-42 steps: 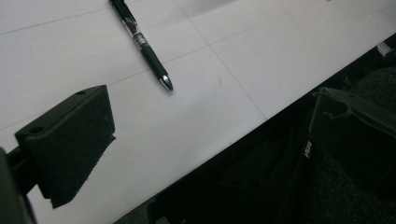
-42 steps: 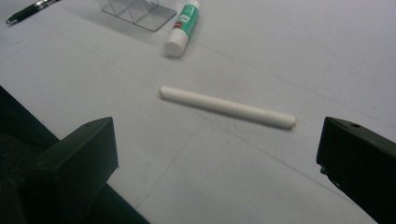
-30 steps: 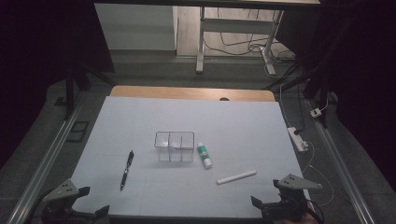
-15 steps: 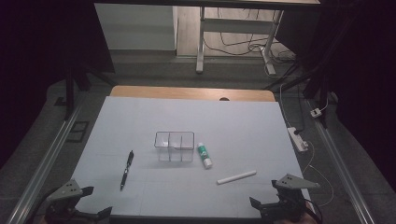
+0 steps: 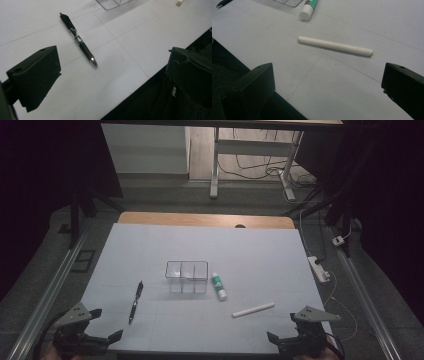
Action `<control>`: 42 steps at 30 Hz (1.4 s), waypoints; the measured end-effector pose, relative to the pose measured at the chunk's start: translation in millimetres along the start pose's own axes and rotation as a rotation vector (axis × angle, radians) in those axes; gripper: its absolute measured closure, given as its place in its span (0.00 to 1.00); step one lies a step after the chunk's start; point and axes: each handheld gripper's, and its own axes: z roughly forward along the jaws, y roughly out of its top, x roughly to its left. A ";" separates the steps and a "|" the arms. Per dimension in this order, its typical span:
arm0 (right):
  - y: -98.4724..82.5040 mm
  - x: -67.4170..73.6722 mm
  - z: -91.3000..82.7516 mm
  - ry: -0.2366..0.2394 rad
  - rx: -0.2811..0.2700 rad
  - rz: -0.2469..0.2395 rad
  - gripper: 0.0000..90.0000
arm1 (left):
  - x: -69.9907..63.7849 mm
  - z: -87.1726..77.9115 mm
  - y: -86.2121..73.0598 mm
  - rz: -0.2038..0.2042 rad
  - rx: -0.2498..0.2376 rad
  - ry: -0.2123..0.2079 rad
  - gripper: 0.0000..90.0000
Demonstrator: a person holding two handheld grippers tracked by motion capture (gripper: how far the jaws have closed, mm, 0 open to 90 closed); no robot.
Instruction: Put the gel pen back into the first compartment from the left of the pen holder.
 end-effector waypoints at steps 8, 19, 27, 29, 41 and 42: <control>0.3 0.6 0.9 0.002 0.007 -0.005 0.00 | 14.0 17.5 9.9 0.010 0.045 -0.014 0.00; 0.7 1.5 2.2 -0.002 0.020 -0.012 0.00 | 36.5 40.7 24.9 0.004 0.086 -0.008 0.04; 1.0 1.5 2.9 -0.002 0.029 -0.014 0.00 | 45.2 60.2 39.8 0.054 0.129 -0.023 0.30; 1.1 1.5 3.1 -0.002 0.031 -0.017 0.00 | 46.9 66.6 44.8 0.071 0.150 -0.031 0.41; 1.0 1.6 3.1 -0.001 0.032 -0.022 0.00 | 61.5 90.9 56.2 0.106 0.256 0.000 0.99; 0.9 1.6 3.0 0.000 0.030 -0.022 0.00 | 62.3 92.4 54.3 0.105 0.273 0.005 0.99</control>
